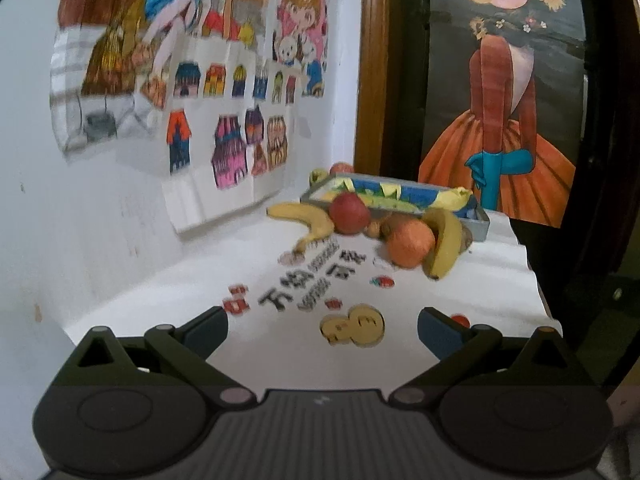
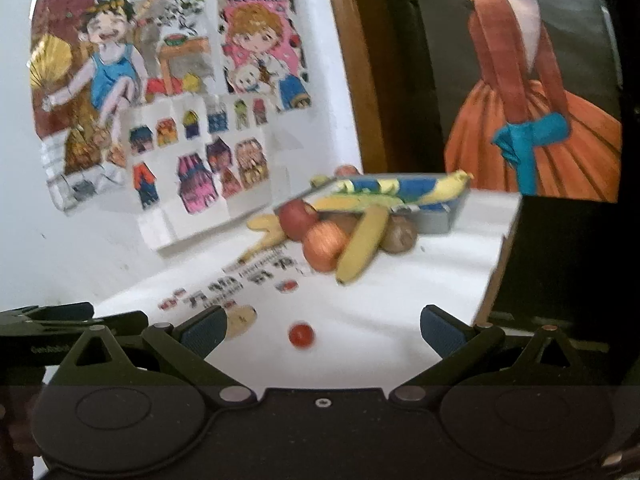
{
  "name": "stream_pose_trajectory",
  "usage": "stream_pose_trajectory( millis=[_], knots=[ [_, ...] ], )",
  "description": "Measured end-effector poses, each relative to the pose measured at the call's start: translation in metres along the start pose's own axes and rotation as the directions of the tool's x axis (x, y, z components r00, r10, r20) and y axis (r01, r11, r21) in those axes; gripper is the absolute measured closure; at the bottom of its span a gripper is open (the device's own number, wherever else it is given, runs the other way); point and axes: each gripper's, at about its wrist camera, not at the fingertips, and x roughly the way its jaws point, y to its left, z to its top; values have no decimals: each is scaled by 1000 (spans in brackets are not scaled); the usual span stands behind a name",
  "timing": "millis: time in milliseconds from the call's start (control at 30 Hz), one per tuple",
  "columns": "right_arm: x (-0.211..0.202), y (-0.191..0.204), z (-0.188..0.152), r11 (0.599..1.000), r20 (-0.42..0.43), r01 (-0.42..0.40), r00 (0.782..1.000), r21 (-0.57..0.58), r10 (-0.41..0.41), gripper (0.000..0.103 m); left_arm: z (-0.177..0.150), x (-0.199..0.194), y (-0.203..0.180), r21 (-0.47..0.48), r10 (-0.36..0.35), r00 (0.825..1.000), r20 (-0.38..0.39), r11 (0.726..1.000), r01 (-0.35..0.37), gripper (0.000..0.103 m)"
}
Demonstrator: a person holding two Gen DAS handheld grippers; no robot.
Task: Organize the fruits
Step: 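Move the left tool to the red cherry tomato while the right tool approaches the yellow banana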
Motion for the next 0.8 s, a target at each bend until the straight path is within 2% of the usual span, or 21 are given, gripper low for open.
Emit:
stream_pose_trajectory(
  millis=[233,333,433,500,667,800],
  knots=[
    [-10,2,45,994,49,-50,997,-99,55,1,32,-7,-3,84,-6,999,47,996,2,0],
    [-12,0,57,984,102,-73,991,-163,91,1,43,-5,-8,134,-25,998,62,991,16,0],
    [-10,-5,64,979,186,-36,980,-199,74,1,51,0,-14,184,-46,997,57,982,35,0],
    [-6,-10,68,976,213,-28,974,-214,74,1,55,4,-18,212,-68,997,48,976,56,0],
    [12,-24,76,977,192,-52,977,-205,93,1,61,21,-31,271,-166,986,9,950,157,0],
    [29,-33,74,979,137,-74,986,-188,100,1,51,42,-42,261,-243,969,-42,934,246,0]
  ],
)
